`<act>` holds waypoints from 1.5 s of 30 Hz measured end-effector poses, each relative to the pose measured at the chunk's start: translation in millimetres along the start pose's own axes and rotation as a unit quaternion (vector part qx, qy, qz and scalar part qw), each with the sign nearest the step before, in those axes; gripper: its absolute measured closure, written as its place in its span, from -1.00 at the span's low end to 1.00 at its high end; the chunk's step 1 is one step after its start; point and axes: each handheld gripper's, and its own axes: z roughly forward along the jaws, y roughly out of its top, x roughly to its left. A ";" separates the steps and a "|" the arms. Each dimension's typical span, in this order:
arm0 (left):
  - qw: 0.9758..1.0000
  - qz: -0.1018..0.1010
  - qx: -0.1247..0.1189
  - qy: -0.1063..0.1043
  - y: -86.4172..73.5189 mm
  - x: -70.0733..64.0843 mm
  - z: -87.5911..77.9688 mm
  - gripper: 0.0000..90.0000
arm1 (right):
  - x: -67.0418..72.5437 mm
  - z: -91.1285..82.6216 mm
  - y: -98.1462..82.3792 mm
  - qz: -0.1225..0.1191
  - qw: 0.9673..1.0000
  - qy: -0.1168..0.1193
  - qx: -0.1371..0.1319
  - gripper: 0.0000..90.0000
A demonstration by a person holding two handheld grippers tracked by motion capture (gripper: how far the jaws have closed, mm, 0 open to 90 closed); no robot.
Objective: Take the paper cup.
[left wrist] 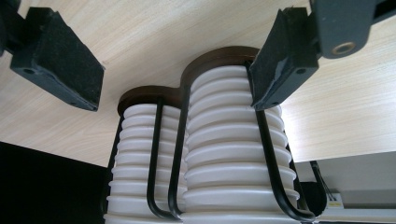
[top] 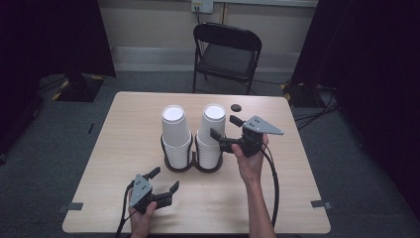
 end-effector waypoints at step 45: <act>1.000 0.001 -0.001 -0.002 -0.1 -0.2 -0.1 -0.63 | -3.8 63.9 -21.7 -0.012 0.997 -0.002 0.081 -0.74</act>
